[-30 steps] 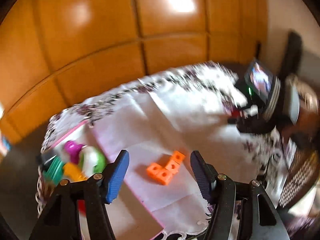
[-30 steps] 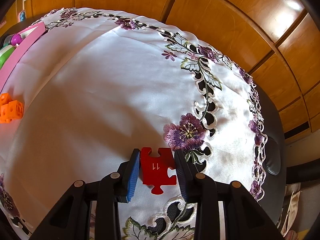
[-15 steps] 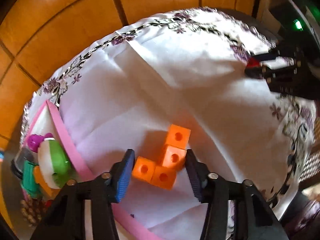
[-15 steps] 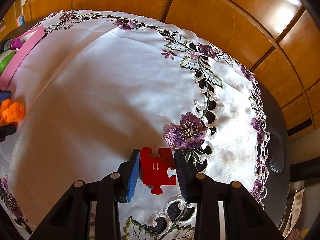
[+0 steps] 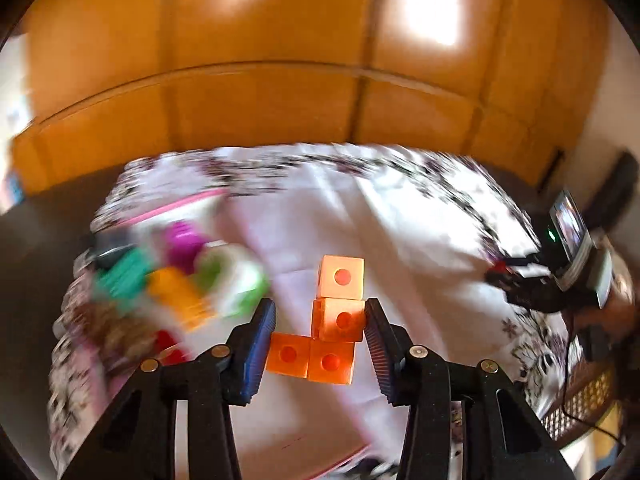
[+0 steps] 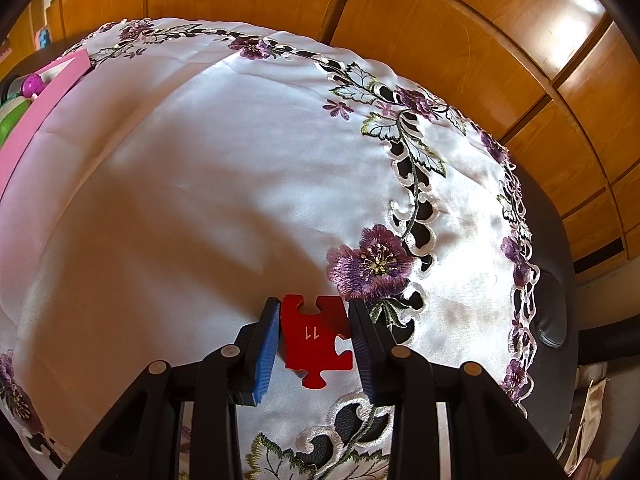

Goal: Organize rigid objects
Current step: 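Lower the orange cubes into the tray and open the left gripper while the right gripper carries the puzzle piece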

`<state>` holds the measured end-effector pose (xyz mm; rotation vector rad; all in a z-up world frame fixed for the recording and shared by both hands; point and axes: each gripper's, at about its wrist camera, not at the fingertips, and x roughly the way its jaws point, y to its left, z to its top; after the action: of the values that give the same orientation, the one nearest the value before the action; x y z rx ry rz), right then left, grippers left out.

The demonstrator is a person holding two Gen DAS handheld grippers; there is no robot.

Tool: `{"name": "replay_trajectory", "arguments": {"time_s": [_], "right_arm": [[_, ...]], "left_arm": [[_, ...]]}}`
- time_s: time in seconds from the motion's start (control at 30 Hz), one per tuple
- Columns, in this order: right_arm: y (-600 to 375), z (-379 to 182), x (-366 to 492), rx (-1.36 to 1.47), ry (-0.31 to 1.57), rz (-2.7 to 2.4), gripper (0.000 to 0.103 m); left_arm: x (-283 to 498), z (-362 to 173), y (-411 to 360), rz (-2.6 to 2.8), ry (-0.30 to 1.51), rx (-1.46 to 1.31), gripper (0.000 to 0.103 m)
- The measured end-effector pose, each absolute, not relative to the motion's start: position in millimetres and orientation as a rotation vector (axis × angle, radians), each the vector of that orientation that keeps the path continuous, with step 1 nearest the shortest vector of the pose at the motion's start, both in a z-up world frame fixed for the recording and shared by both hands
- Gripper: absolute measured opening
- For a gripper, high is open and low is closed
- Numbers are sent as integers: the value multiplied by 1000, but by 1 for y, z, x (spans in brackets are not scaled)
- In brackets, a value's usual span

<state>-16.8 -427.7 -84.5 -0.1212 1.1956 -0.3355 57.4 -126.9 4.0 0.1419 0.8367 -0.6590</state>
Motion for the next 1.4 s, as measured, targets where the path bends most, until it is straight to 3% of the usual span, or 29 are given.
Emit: {"name": "replay_trajectory", "arguments": {"time_s": [0.23, 0.6, 0.93, 1.17, 1.4], "right_arm": [[-423, -85, -16, -164, 1187, -341, 34], [-405, -60, -17, -106, 1083, -270, 31], [-274, -5, 22, -42, 906, 83, 31], [-185, -24, 64, -94, 947, 236, 31], [-164, -62, 94, -125, 1044, 179, 32]], "left_arm": [[63, -20, -63, -494, 901, 73, 46], [49, -39, -41, -420, 878, 48, 54], [46, -23, -9, -267, 827, -51, 62], [42, -18, 5, -203, 795, -56, 64], [43, -20, 13, -175, 798, -62, 67]]}}
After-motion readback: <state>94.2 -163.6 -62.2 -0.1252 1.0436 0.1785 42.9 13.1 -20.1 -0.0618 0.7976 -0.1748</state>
